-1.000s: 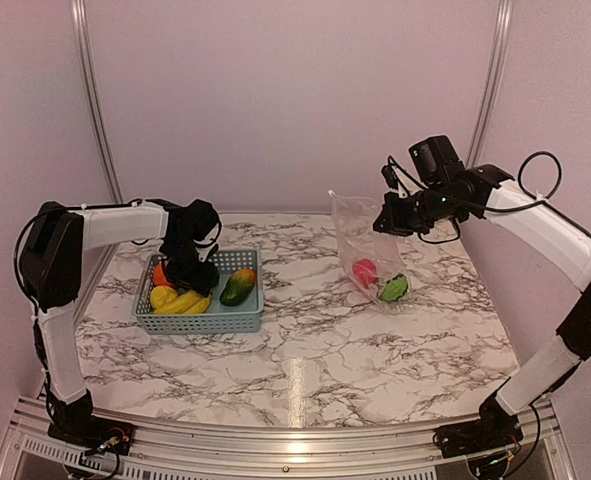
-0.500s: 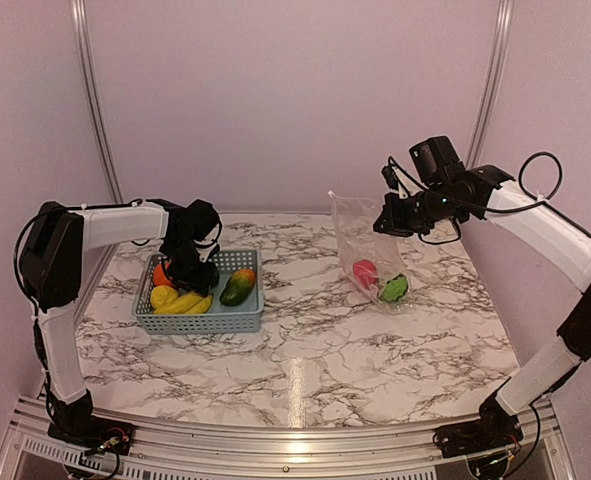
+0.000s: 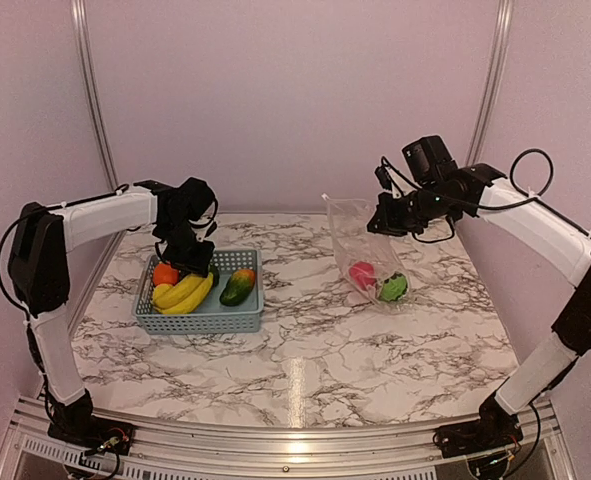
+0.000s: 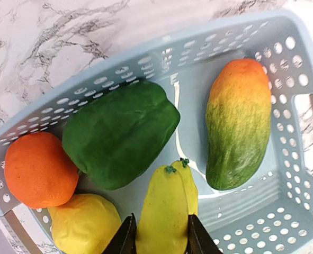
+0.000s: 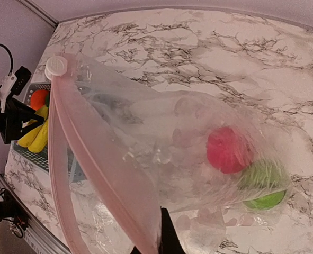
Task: Place the food in the zip-top bag and seal the zipper
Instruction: Pick up the fake fruit from the bin, then place the fake fruit in the zipper food storage bag.
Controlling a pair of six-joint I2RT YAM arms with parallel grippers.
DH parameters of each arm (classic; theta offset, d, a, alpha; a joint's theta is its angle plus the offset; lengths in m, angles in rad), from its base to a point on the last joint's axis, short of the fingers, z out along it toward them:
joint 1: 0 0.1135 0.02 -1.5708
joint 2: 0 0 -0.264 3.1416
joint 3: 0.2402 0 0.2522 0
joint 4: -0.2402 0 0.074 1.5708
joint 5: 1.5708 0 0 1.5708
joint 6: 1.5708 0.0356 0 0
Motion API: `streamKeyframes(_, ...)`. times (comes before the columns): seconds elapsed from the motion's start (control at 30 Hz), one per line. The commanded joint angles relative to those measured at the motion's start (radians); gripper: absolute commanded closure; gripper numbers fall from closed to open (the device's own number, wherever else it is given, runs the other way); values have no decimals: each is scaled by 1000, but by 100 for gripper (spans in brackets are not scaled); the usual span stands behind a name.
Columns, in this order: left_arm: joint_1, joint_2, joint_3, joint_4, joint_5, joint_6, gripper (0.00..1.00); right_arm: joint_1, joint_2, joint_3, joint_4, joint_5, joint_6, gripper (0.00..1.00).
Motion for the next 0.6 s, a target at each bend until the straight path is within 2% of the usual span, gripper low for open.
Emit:
streamKeyframes(0.0, -4, -105, 70, -9, 52, -114, 78, 14, 23, 53, 3, -8, -7, 100)
streamKeyframes(0.27, -18, -247, 77, 253, 269, -355, 81, 42, 68, 117, -9, -16, -2, 100)
streamKeyframes(0.57, -43, -355, 2, 672, 448, -626, 89, 114, 126, 191, -28, -25, 18, 100)
